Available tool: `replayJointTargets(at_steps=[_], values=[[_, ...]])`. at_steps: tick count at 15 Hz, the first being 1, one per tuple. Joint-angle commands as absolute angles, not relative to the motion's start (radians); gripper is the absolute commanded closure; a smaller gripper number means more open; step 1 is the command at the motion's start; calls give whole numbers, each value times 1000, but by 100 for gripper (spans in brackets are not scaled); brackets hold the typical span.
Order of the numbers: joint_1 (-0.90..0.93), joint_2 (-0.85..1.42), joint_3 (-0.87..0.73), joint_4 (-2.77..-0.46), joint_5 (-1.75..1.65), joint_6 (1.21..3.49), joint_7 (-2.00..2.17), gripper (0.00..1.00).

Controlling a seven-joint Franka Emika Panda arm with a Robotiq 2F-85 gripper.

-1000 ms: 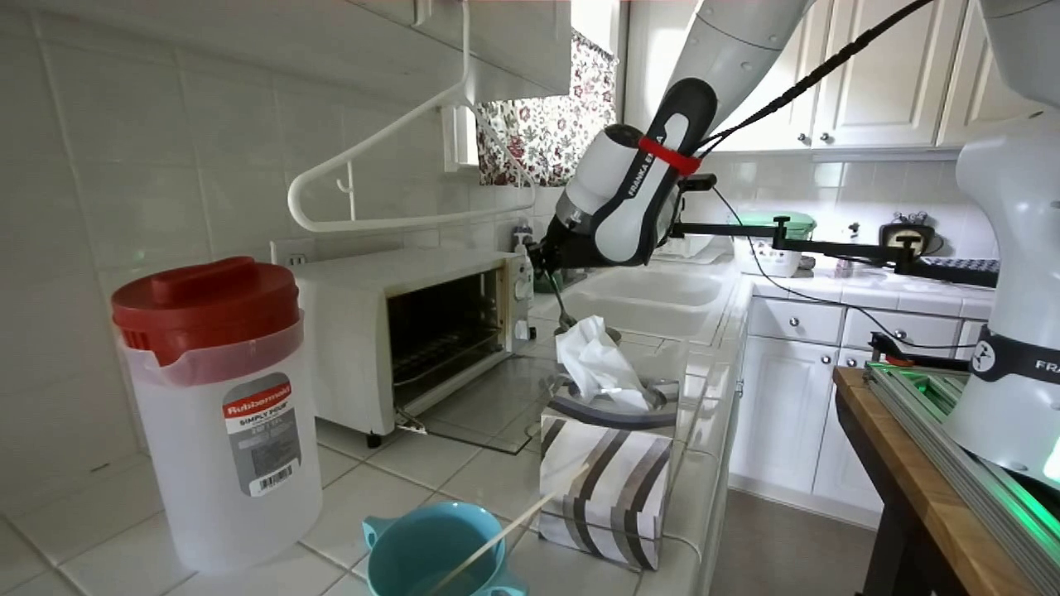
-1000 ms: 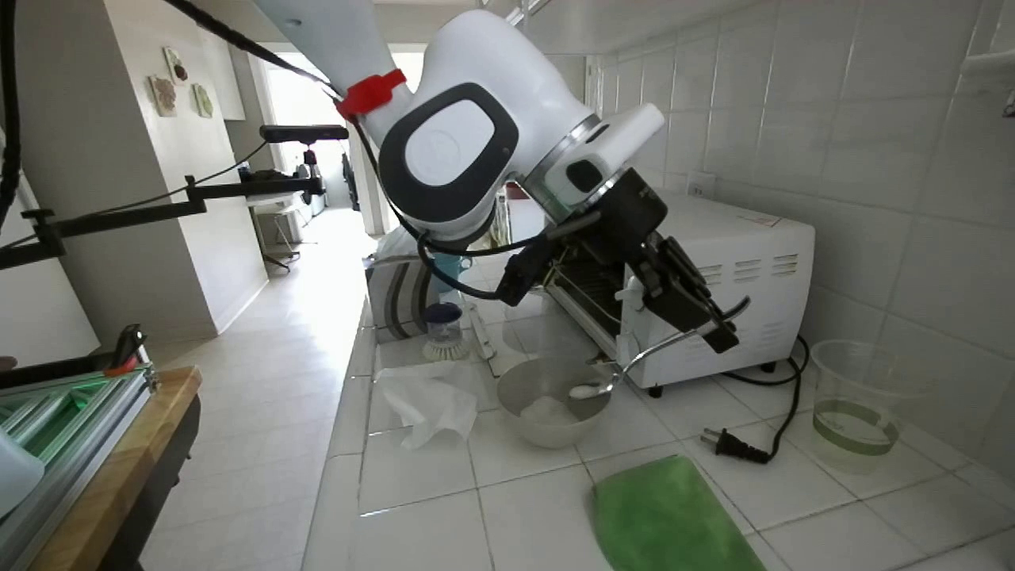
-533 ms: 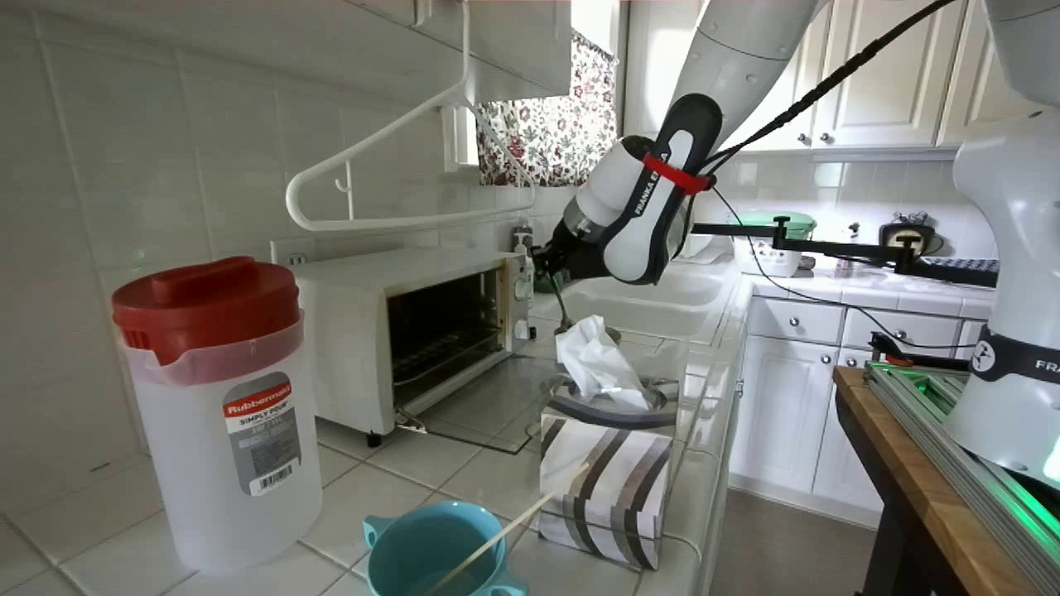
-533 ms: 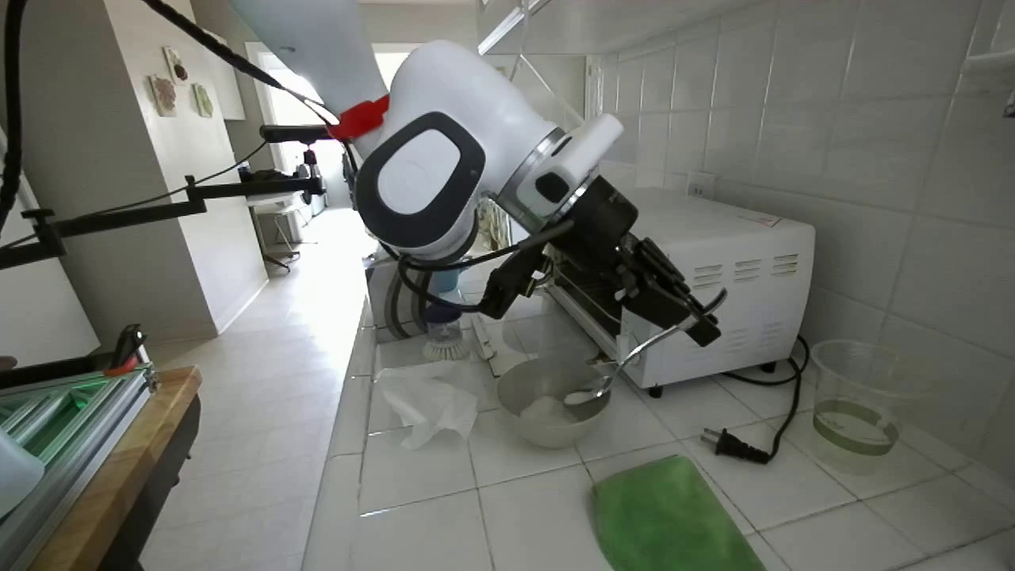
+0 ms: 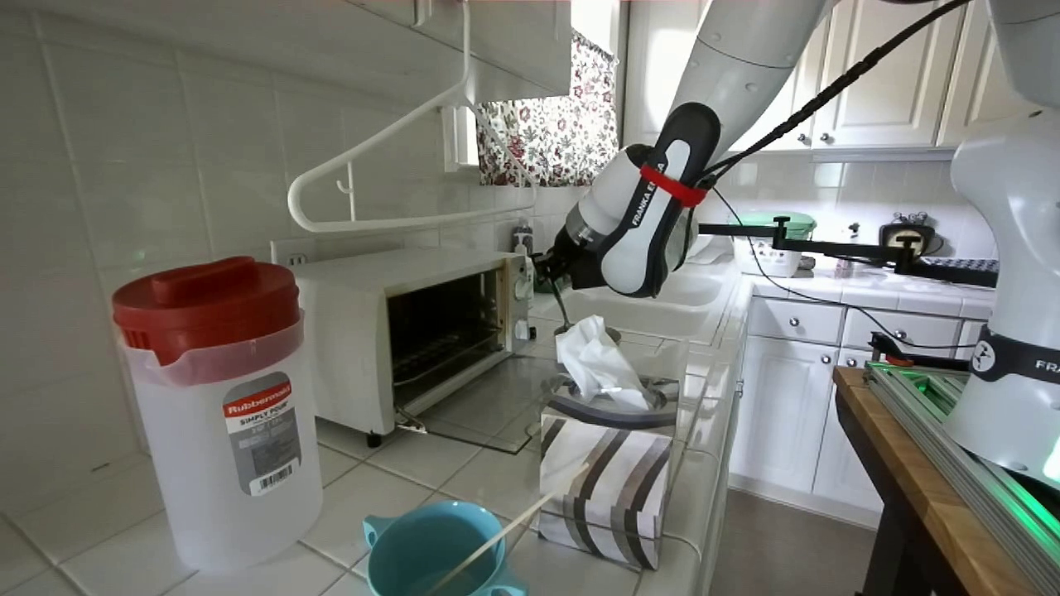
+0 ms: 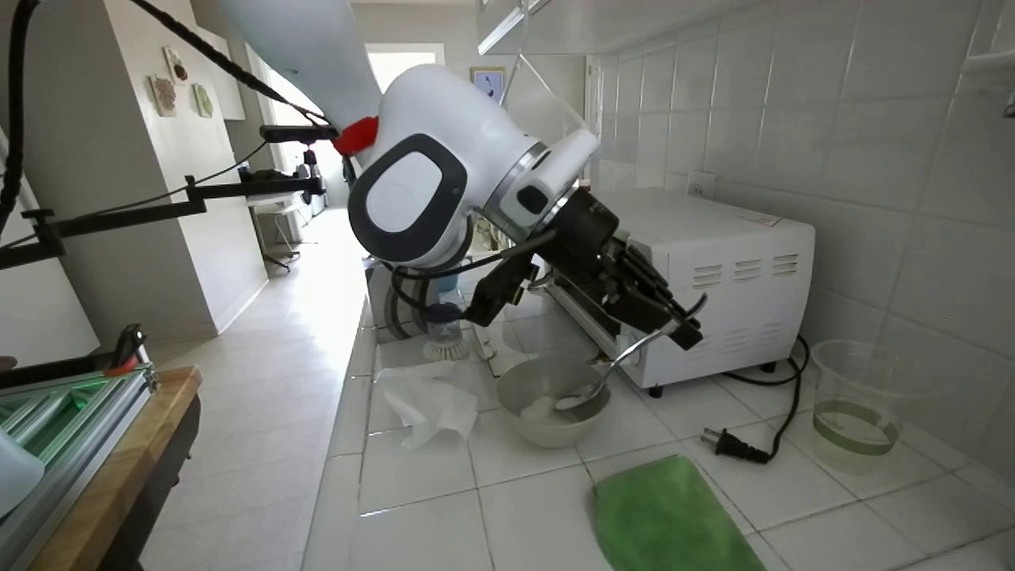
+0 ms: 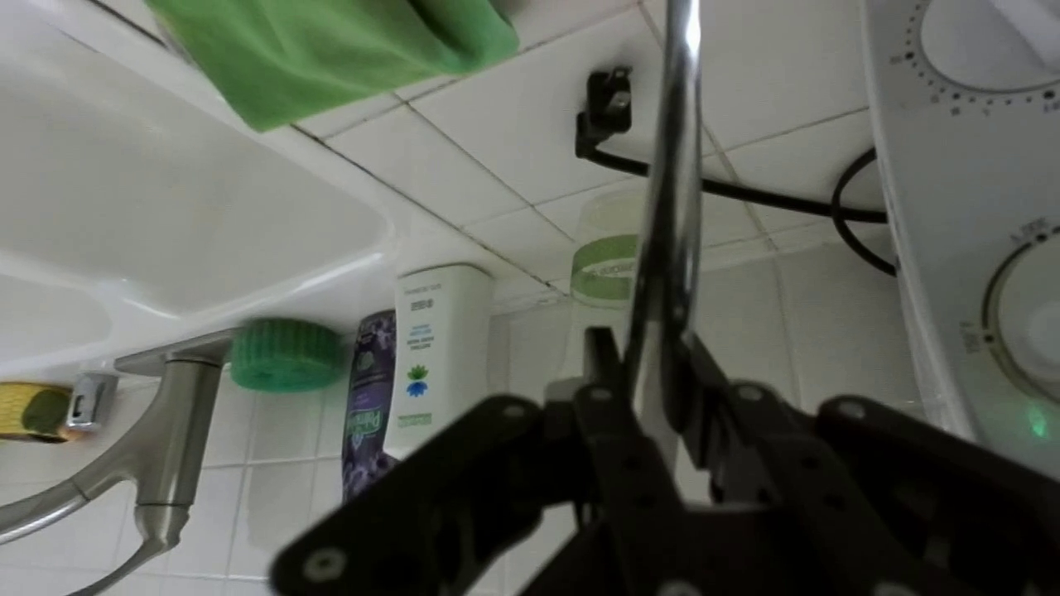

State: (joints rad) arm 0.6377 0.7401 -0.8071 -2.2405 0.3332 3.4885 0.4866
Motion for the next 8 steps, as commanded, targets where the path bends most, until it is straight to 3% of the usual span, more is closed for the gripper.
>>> replayJointTargets(at_steps=[1,8], values=[[660,759,-819,-2261,372,3570,471,95],[637,746,-767,-2265,467,3579,360,95]])
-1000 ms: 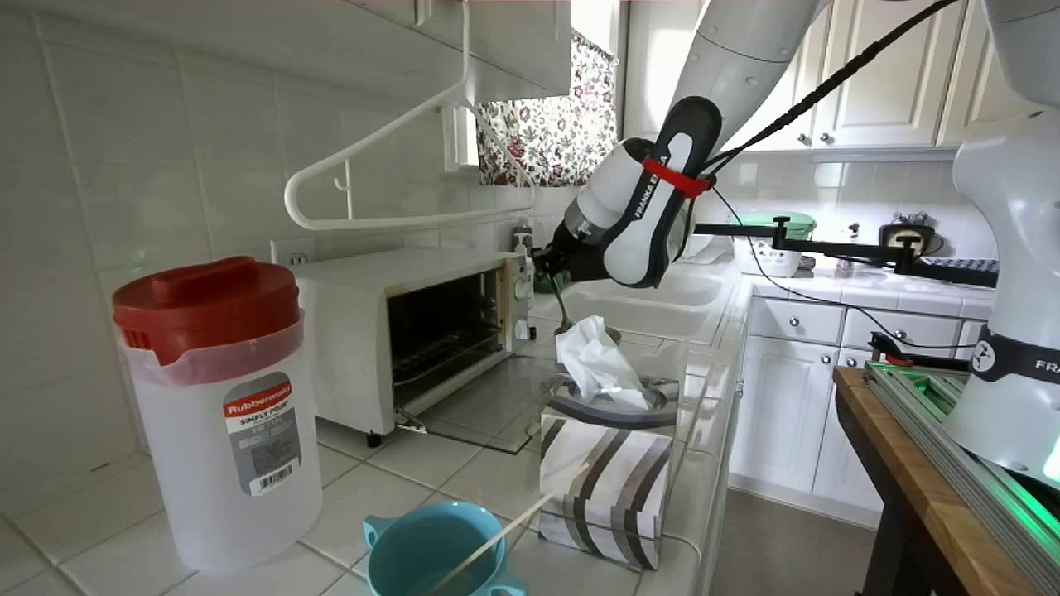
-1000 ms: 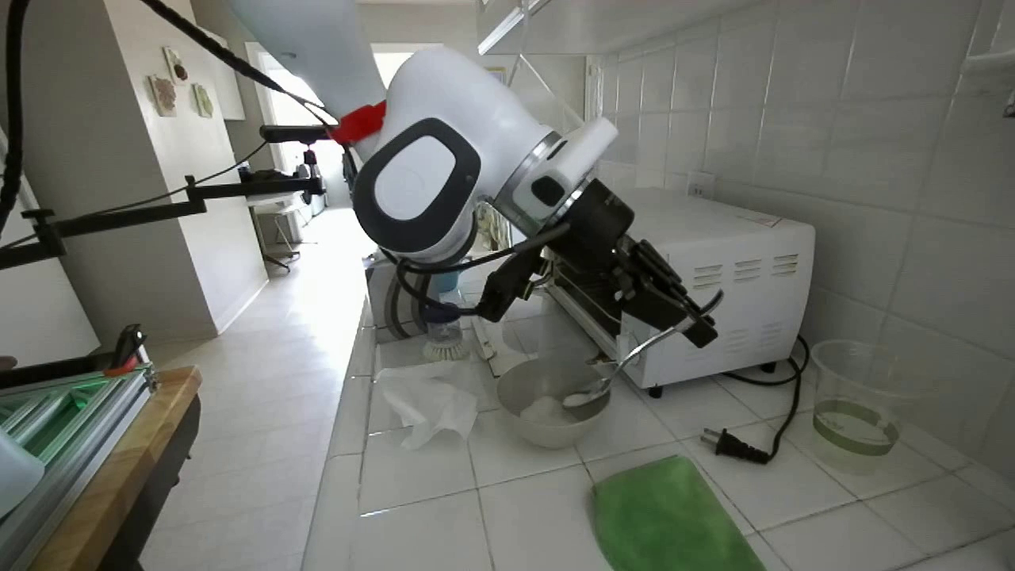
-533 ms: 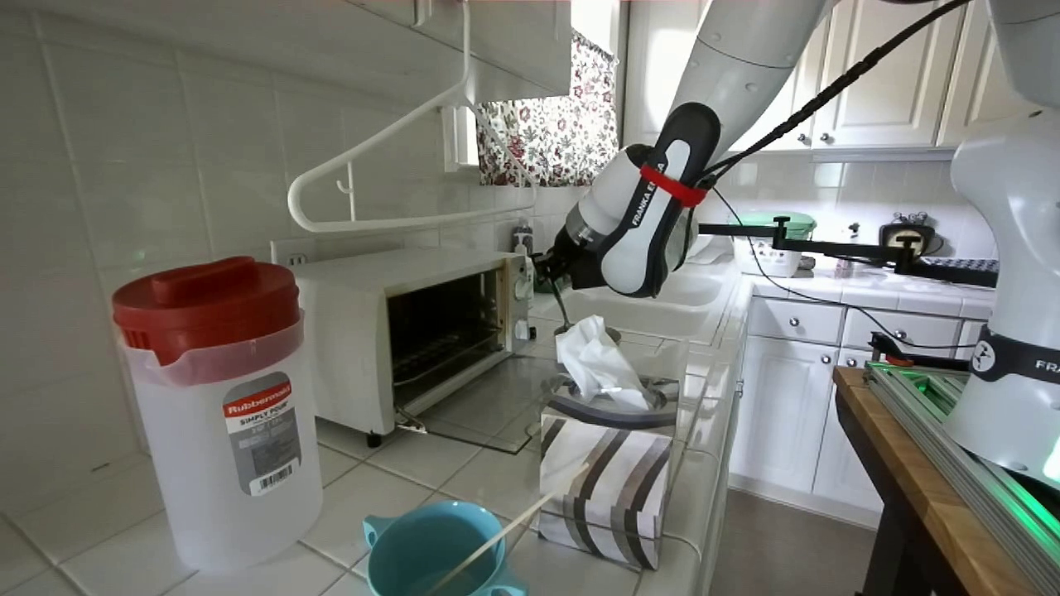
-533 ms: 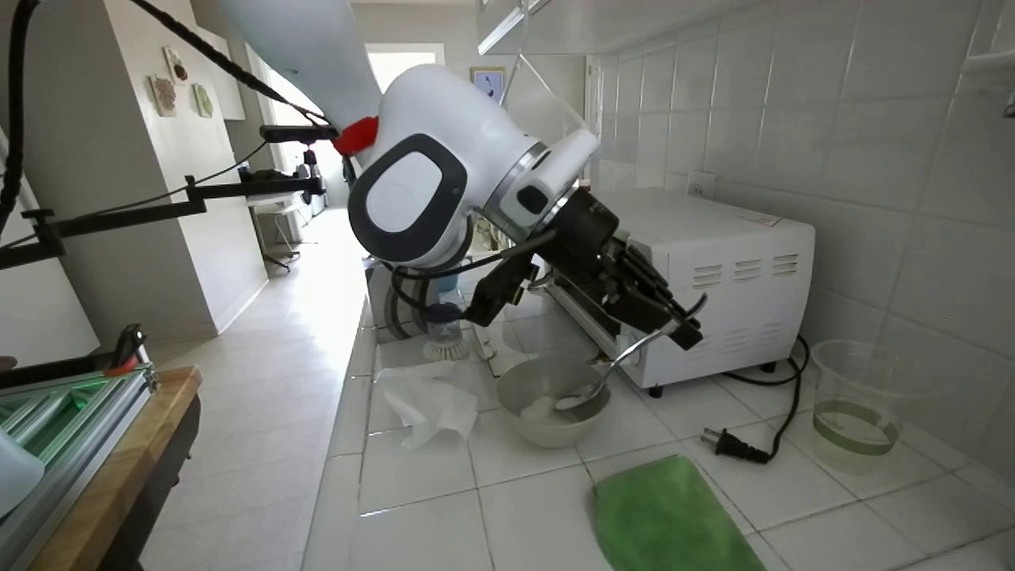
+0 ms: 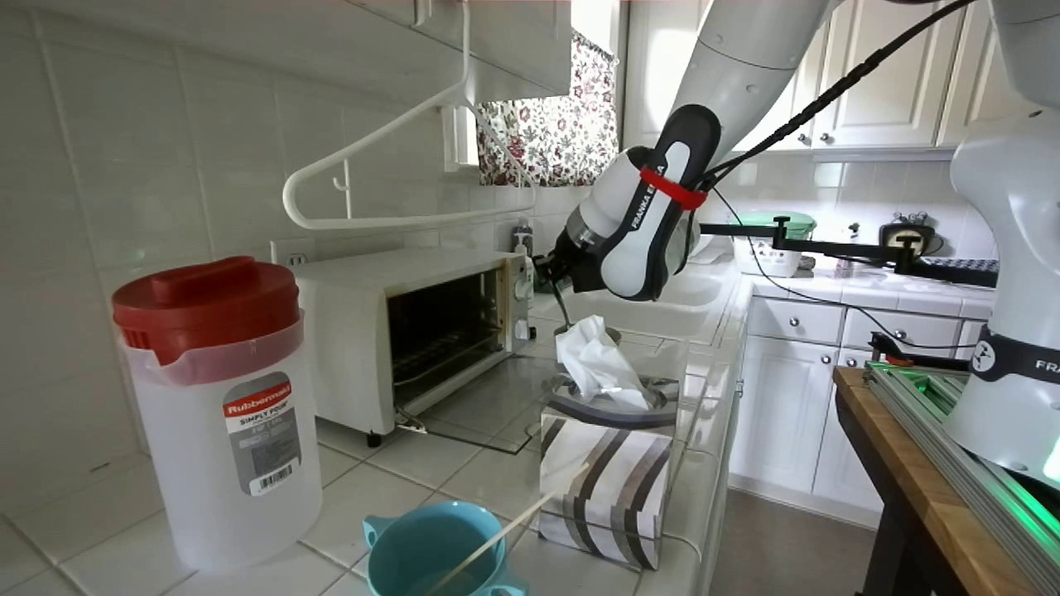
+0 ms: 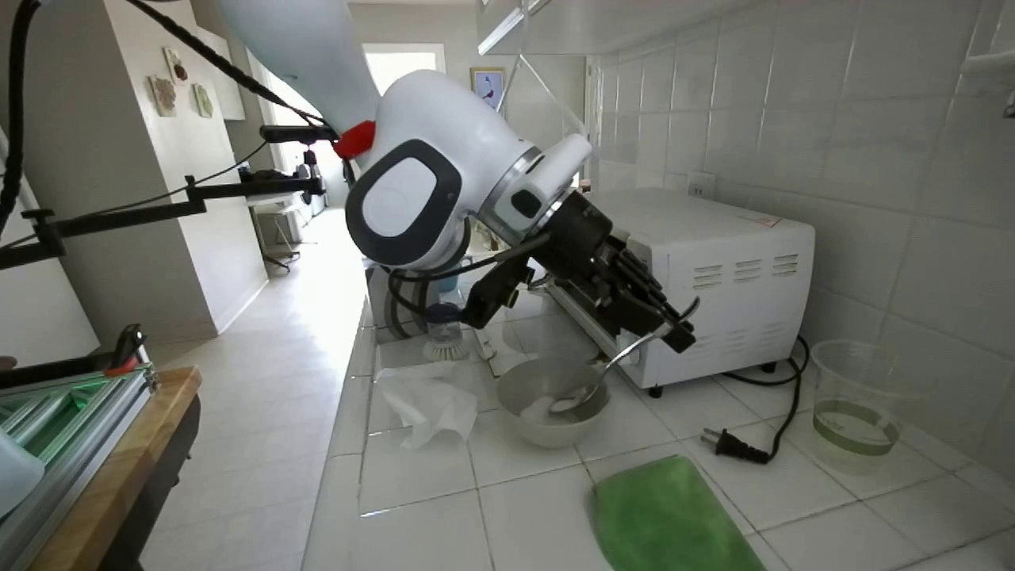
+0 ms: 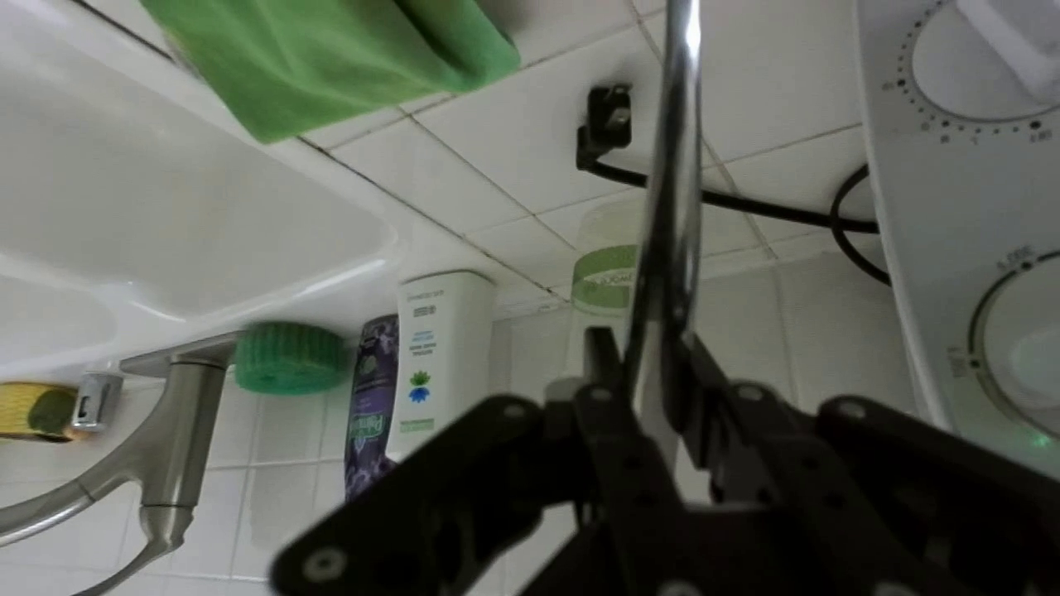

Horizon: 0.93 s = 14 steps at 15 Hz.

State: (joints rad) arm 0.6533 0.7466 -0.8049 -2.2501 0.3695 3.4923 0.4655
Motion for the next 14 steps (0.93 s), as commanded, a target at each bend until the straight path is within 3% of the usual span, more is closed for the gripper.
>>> replayJointTargets(at_steps=[1,14], values=[[666,764,-810,-2277,394,3577,452,95],[651,755,-773,-2296,452,3543,410,95]])
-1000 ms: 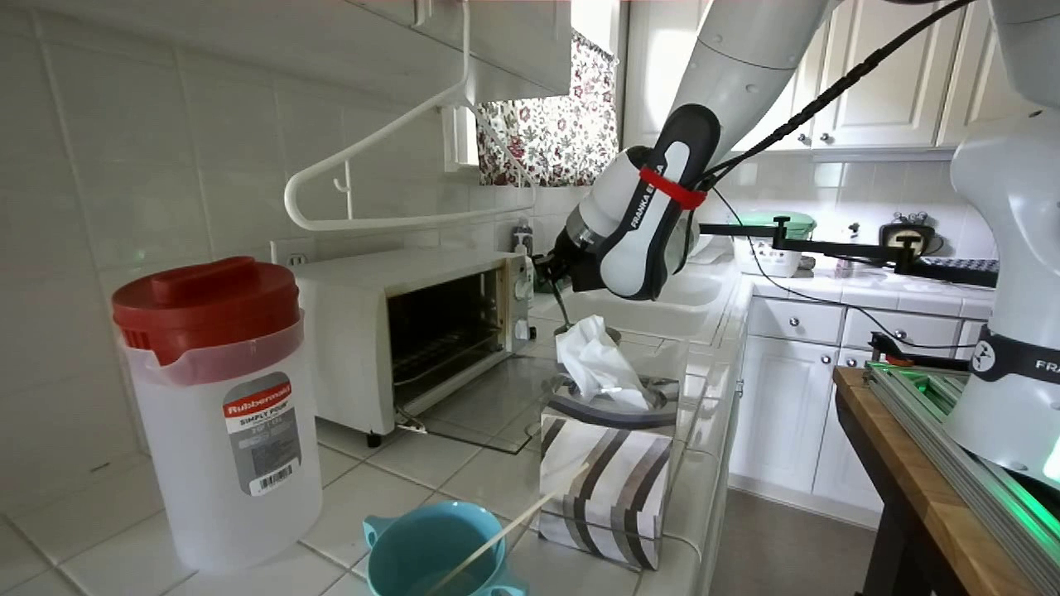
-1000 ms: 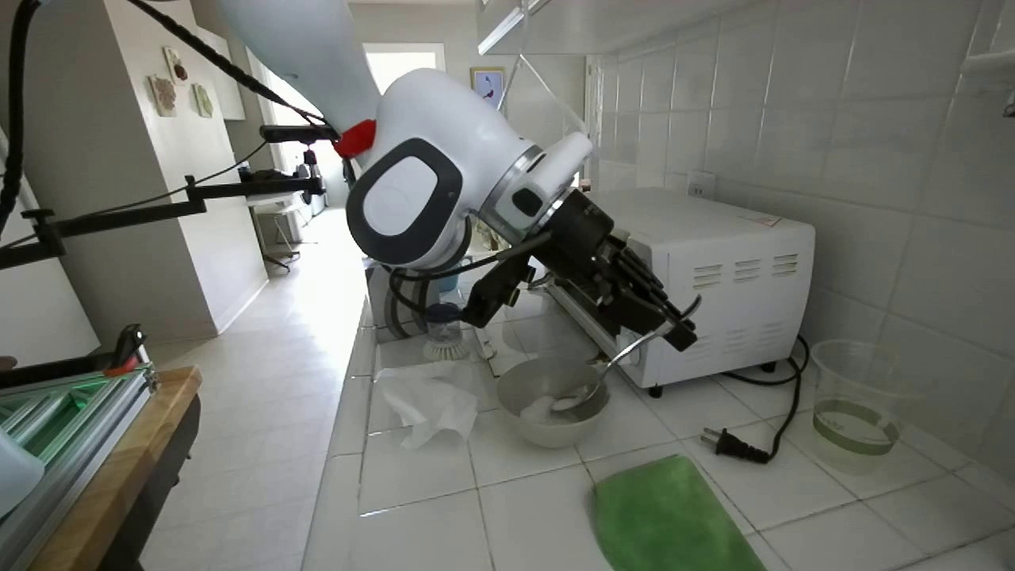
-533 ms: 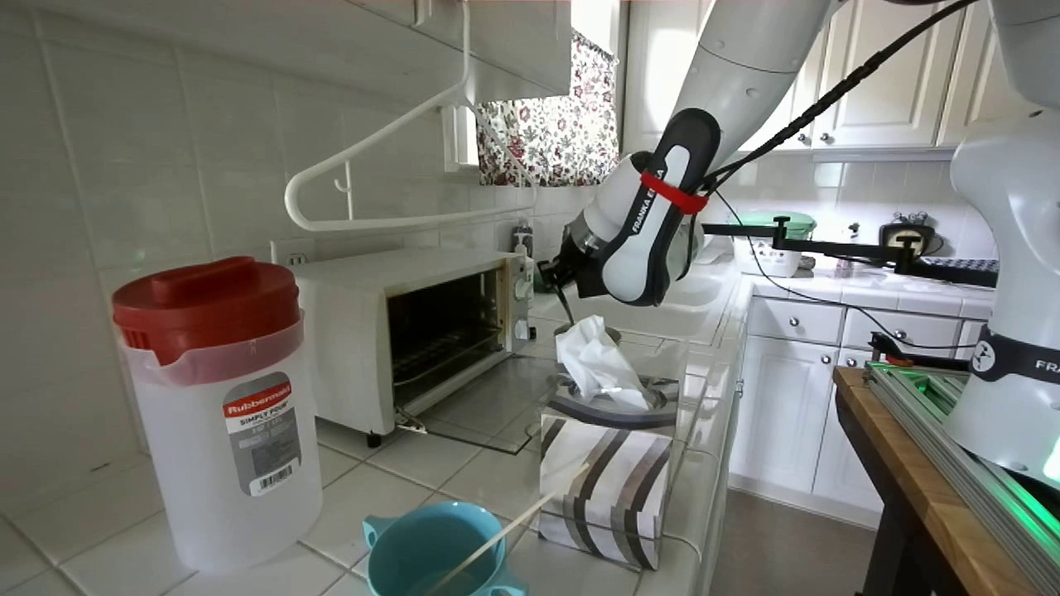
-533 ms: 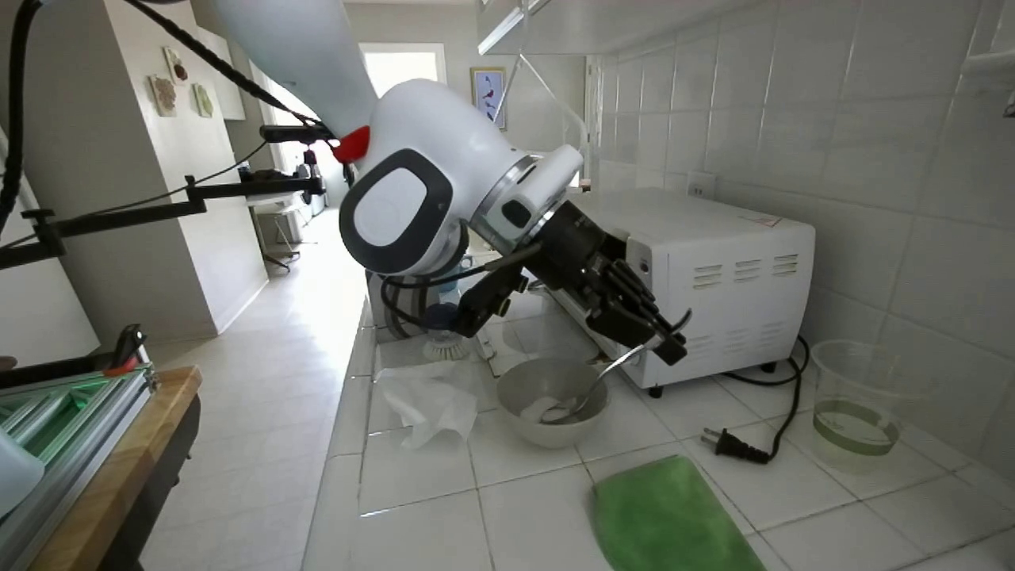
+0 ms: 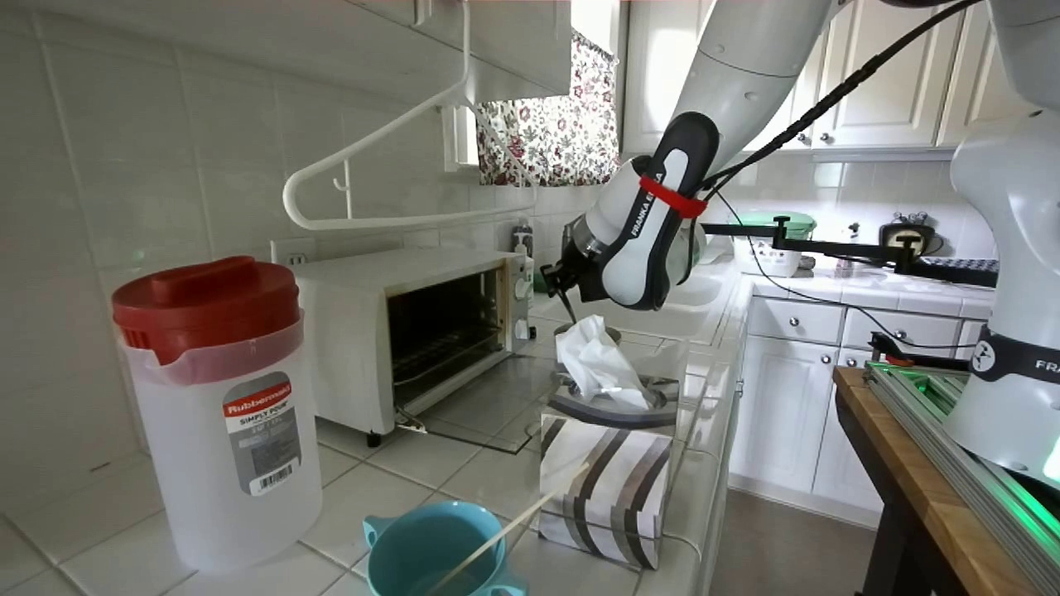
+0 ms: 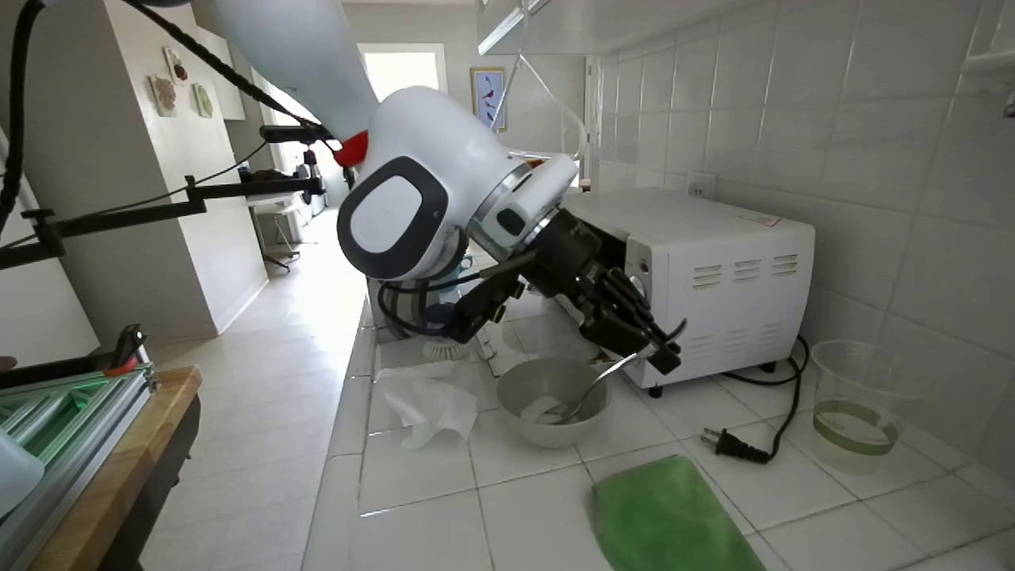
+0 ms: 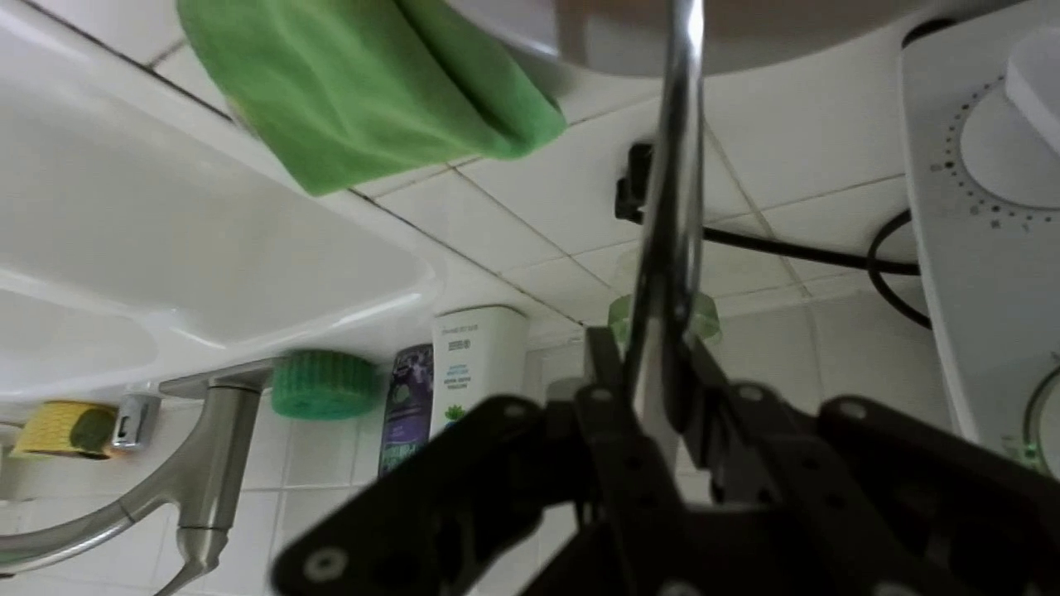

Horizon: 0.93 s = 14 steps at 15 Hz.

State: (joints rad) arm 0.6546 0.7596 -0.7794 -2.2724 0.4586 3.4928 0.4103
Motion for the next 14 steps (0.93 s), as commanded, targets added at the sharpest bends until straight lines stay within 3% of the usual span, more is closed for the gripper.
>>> replayJointTargets(at_steps=[1,14], values=[[647,751,-771,-2297,450,3536,410,95],[622,745,-777,-2279,460,3458,436,95]])
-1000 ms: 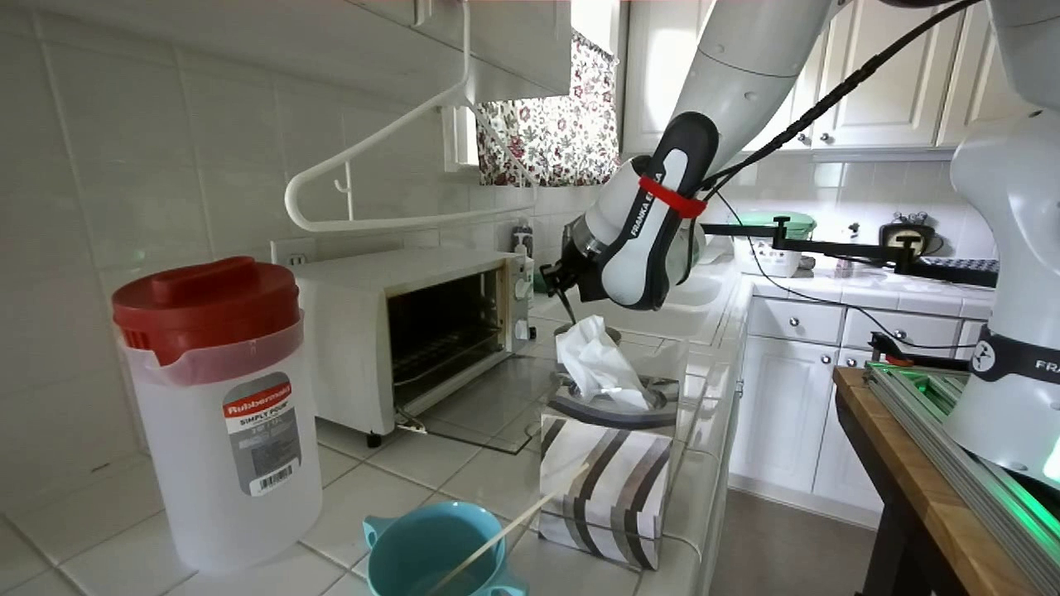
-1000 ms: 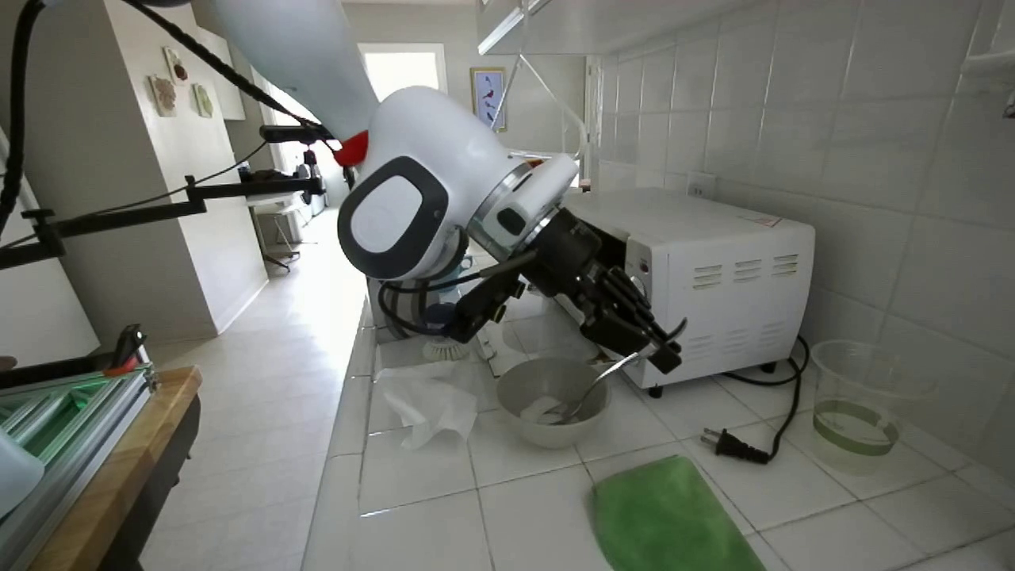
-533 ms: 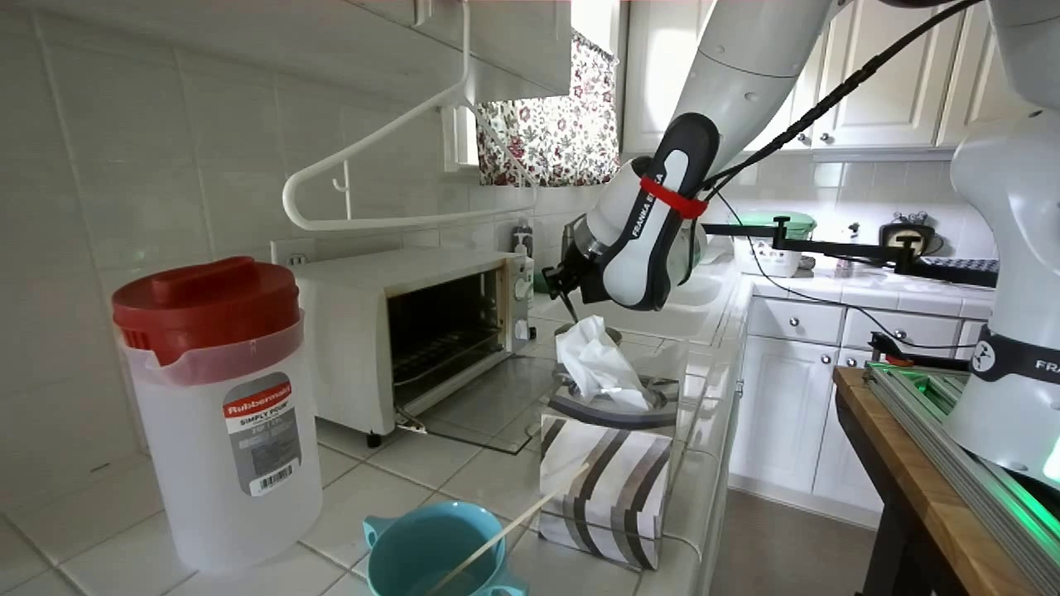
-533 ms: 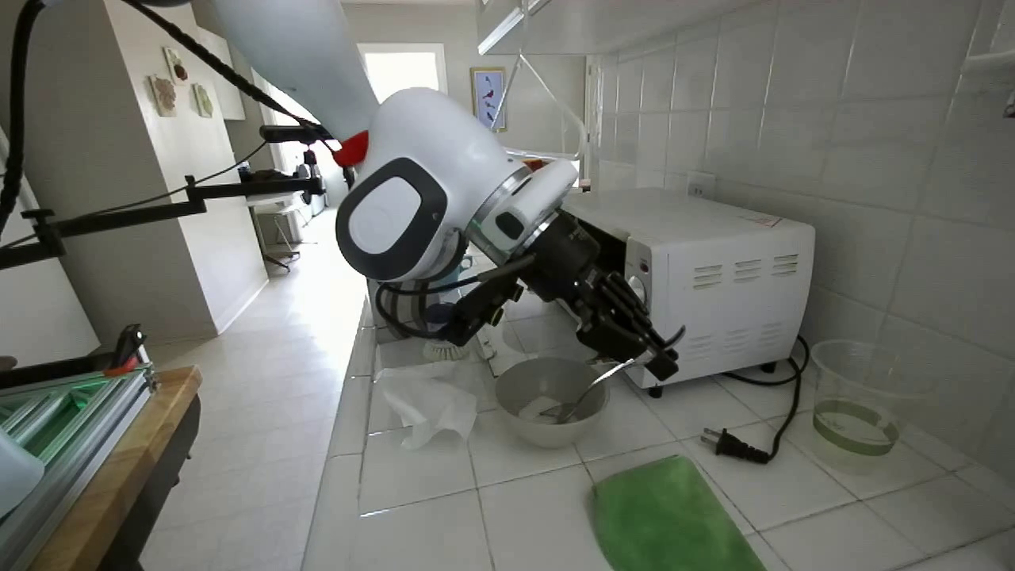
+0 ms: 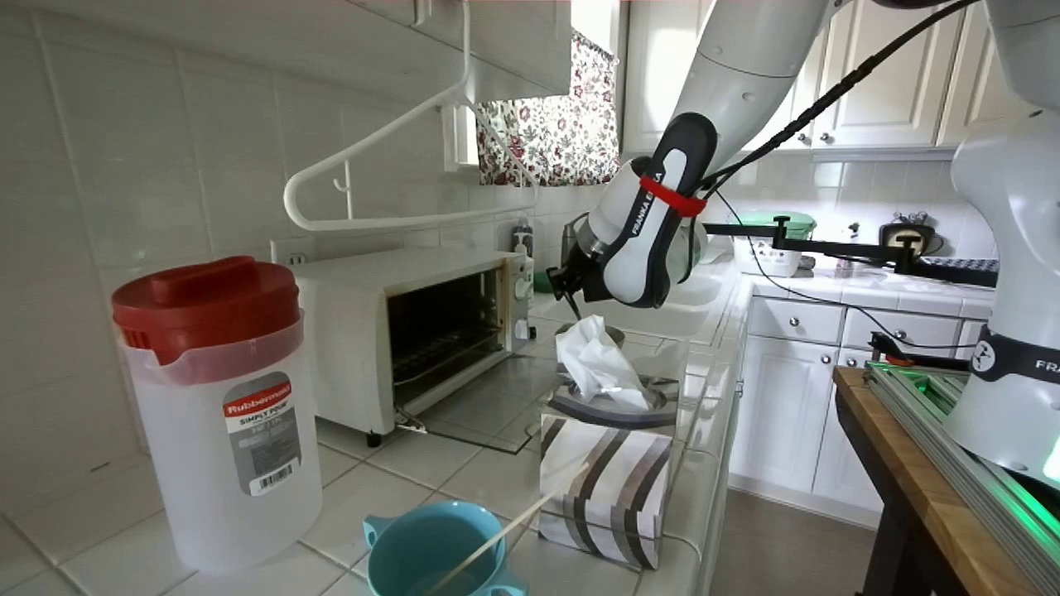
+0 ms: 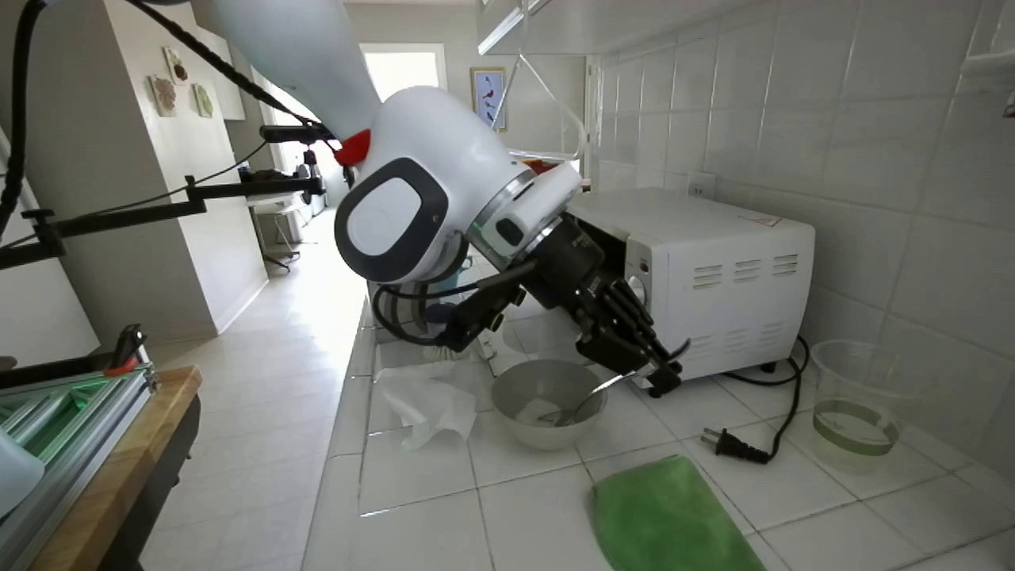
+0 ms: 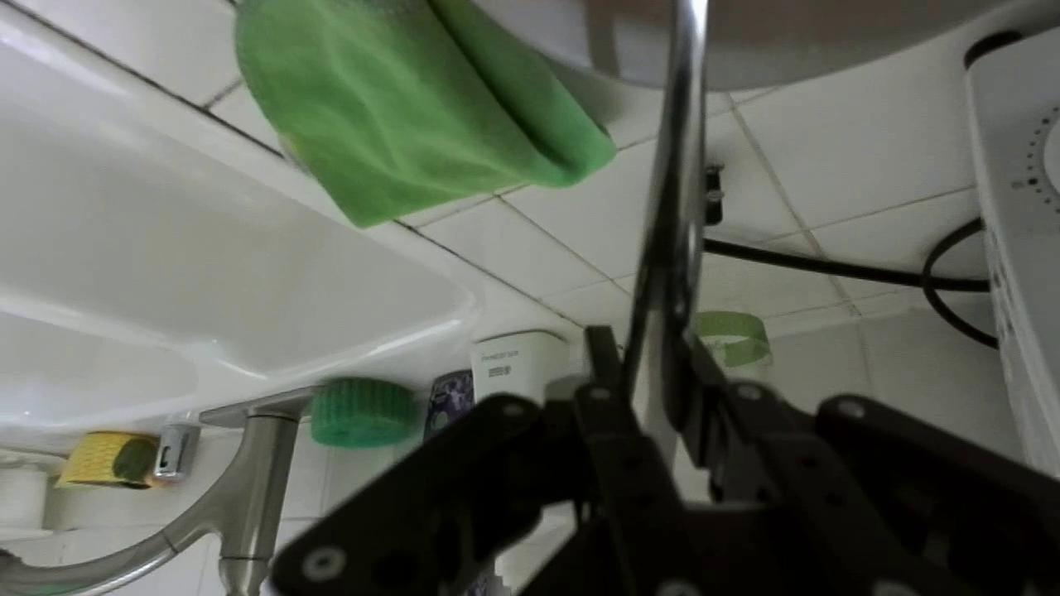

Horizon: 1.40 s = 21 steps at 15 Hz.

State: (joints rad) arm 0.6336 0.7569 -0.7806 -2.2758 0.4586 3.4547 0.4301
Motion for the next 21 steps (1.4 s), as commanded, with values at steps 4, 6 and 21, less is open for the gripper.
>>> replayJointTargets(at_steps=[4,6,21], values=[[609,737,-772,-2275,457,3437,447,95],[611,739,-777,-2272,459,3426,452,95],[623,675,-820,-2243,460,3283,485,95]])
